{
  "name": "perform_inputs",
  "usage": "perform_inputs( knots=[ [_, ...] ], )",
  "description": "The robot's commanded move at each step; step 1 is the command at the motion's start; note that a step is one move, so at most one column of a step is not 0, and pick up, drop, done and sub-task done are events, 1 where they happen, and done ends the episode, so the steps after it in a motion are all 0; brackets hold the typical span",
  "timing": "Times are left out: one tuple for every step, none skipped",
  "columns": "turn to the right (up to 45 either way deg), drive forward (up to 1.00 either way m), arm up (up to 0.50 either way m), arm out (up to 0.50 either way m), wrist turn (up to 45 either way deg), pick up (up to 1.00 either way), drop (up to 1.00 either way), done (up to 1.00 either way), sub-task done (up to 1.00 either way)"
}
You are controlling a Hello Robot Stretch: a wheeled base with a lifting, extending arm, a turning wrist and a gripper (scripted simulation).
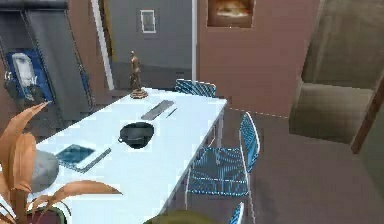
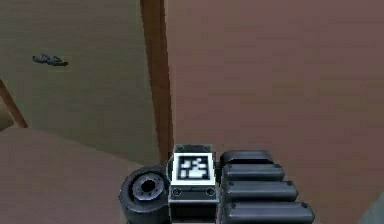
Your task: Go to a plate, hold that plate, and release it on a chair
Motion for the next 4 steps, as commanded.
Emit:
perform_inputs(
  knots=[
    [-45.0,0.0,0.0,0.0,0.0,0.0,0.0,0.0,0.0],
    [-27.0,0.0,0.0,0.0,0.0,0.0,0.0,0.0,0.0],
    [0.0,0.0,0.0,0.26,0.0,0.0,0.0,0.0,0.0],
    [0.0,0.0,0.0,0.0,39.0,0.0,0.0,0.0,0.0]
  ],
)
